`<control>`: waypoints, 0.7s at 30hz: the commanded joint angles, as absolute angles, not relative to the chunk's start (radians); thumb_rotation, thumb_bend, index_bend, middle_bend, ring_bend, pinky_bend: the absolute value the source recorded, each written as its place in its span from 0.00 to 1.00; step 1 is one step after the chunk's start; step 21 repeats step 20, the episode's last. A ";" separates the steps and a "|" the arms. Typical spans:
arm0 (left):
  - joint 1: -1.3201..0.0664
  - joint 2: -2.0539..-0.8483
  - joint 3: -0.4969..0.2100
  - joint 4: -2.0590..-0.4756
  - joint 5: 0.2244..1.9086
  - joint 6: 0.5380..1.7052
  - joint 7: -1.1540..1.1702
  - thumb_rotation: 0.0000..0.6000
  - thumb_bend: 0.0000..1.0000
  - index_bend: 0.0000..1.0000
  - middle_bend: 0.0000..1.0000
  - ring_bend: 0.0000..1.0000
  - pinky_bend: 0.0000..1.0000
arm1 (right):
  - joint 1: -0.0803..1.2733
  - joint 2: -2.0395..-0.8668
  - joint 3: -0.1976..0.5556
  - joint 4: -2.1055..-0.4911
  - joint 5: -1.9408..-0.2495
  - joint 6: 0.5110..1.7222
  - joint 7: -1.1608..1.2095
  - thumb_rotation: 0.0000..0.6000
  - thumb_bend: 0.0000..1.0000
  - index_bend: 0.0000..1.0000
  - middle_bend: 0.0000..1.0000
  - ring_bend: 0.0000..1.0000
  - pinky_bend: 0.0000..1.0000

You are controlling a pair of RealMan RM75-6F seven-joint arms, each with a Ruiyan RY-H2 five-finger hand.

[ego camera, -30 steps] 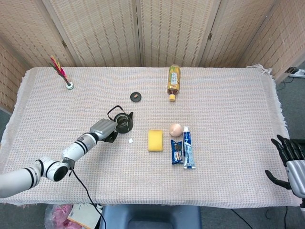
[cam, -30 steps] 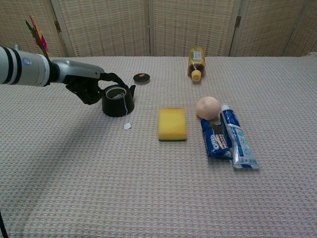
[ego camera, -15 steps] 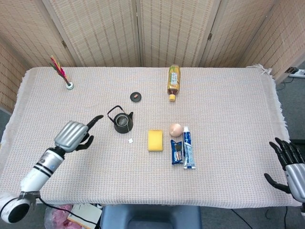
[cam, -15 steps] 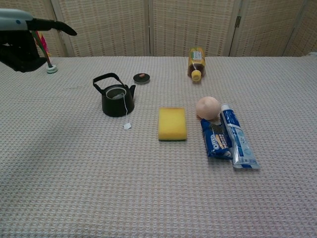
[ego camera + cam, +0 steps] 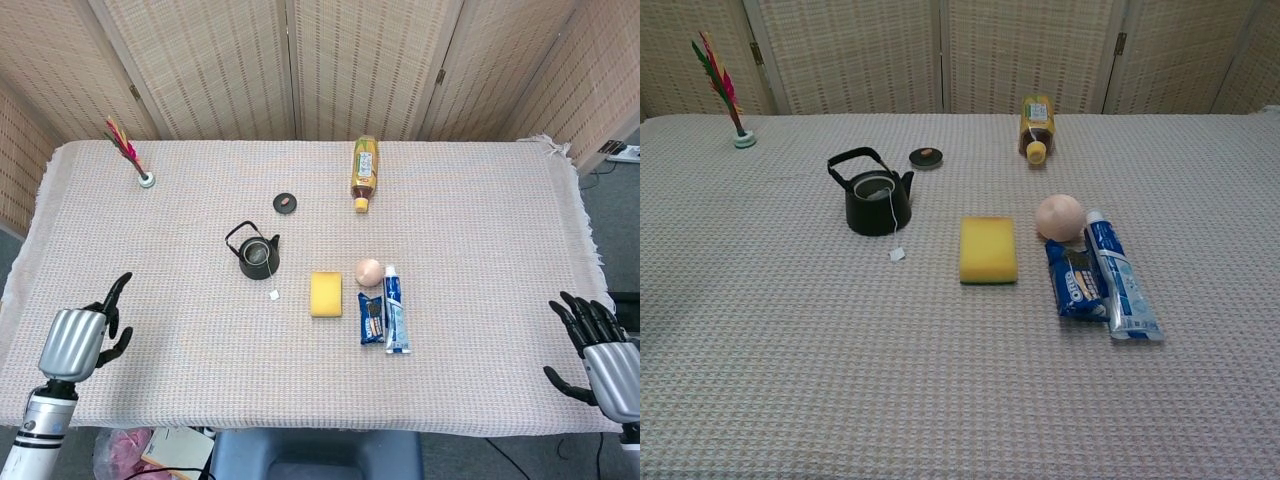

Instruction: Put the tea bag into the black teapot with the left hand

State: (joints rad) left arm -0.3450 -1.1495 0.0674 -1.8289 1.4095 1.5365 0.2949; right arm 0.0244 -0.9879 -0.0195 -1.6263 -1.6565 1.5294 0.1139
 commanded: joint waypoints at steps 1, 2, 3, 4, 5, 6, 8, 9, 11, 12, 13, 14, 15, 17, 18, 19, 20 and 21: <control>-0.311 -1.159 0.100 -1.785 1.457 1.530 0.218 1.00 0.26 0.00 0.18 0.13 0.41 | 0.026 -0.989 -0.021 -1.625 -1.656 1.525 0.112 1.00 0.19 0.00 0.00 0.00 0.00; -0.299 -1.165 0.106 -1.754 1.475 1.534 0.182 1.00 0.24 0.00 0.07 0.04 0.31 | 0.028 -0.990 -0.021 -1.625 -1.656 1.523 0.109 1.00 0.19 0.00 0.00 0.00 0.00; -0.289 -1.171 0.107 -1.729 1.481 1.540 0.160 1.00 0.22 0.00 0.01 0.00 0.24 | 0.028 -0.991 -0.021 -1.626 -1.656 1.523 0.106 1.00 0.19 0.00 0.00 0.00 0.00; -0.279 -1.179 0.108 -1.704 1.482 1.543 0.146 1.00 0.21 0.00 0.00 0.00 0.21 | 0.028 -0.992 -0.021 -1.627 -1.656 1.522 0.103 1.00 0.19 0.00 0.00 0.00 0.00; -0.265 -1.188 0.110 -1.680 1.476 1.542 0.131 1.00 0.21 0.00 0.00 0.00 0.19 | 0.028 -0.994 -0.023 -1.627 -1.659 1.522 0.096 1.00 0.19 0.00 0.00 0.00 0.00; -0.257 -1.193 0.112 -1.666 1.474 1.540 0.119 1.00 0.20 0.00 0.00 0.00 0.18 | 0.028 -0.996 -0.024 -1.628 -1.661 1.522 0.092 1.00 0.19 0.00 0.00 0.00 0.00; -0.238 -1.210 0.112 -1.623 1.483 1.549 0.104 1.00 0.20 0.00 0.00 0.00 0.17 | 0.028 -0.999 -0.024 -1.628 -1.657 1.519 0.081 1.00 0.19 0.00 0.00 0.00 0.00; -0.230 -1.220 0.111 -1.605 1.487 1.556 0.102 1.00 0.20 0.00 0.00 0.00 0.17 | 0.028 -1.000 -0.023 -1.629 -1.655 1.518 0.076 1.00 0.19 0.00 0.00 0.00 0.00; -0.218 -1.224 0.112 -1.588 1.511 1.572 0.153 1.00 0.20 0.00 0.00 0.00 0.15 | 0.028 -1.004 -0.021 -1.630 -1.653 1.520 0.062 1.00 0.19 0.00 0.00 0.00 0.00; -0.213 -1.227 0.109 -1.587 1.537 1.596 0.164 1.00 0.20 0.00 0.00 0.00 0.15 | 0.028 -1.006 -0.020 -1.630 -1.652 1.520 0.057 1.00 0.19 0.00 0.00 0.00 0.00; -0.203 -1.233 0.106 -1.584 1.565 1.625 0.167 1.00 0.20 0.00 0.00 0.00 0.14 | 0.029 -1.007 -0.020 -1.633 -1.650 1.518 0.052 1.00 0.19 0.00 0.00 0.00 0.00; -0.196 -1.237 0.104 -1.581 1.577 1.639 0.170 1.00 0.20 0.00 0.00 0.00 0.14 | 0.029 -1.008 -0.019 -1.635 -1.649 1.518 0.048 1.00 0.19 0.00 0.00 0.00 0.00; -0.192 -1.239 0.101 -1.576 1.582 1.644 0.174 1.00 0.20 0.00 0.00 0.00 0.14 | 0.029 -1.009 -0.018 -1.636 -1.649 1.518 0.043 1.00 0.19 0.00 0.00 0.00 0.00; -0.186 -1.241 0.093 -1.571 1.568 1.631 0.170 1.00 0.20 0.00 0.00 0.00 0.13 | 0.031 -1.011 -0.019 -1.637 -1.650 1.515 0.037 1.00 0.19 0.00 0.00 0.00 0.00; -0.184 -1.240 0.086 -1.571 1.558 1.625 0.169 1.00 0.20 0.00 0.00 0.00 0.13 | 0.031 -1.011 -0.019 -1.637 -1.649 1.514 0.035 1.00 0.19 0.00 0.00 0.00 0.00; -0.182 -1.241 0.077 -1.572 1.550 1.622 0.172 1.00 0.20 0.00 0.00 0.00 0.13 | 0.032 -1.012 -0.019 -1.637 -1.647 1.513 0.034 1.00 0.19 0.00 0.00 0.00 0.00; -0.180 -1.242 0.072 -1.571 1.548 1.623 0.175 1.00 0.20 0.00 0.00 0.00 0.13 | 0.032 -1.012 -0.019 -1.637 -1.646 1.512 0.034 1.00 0.19 0.00 0.00 0.00 0.00; -0.180 -1.242 0.072 -1.571 1.548 1.623 0.175 1.00 0.20 0.00 0.00 0.00 0.13 | 0.032 -1.012 -0.019 -1.637 -1.646 1.512 0.034 1.00 0.19 0.00 0.00 0.00 0.00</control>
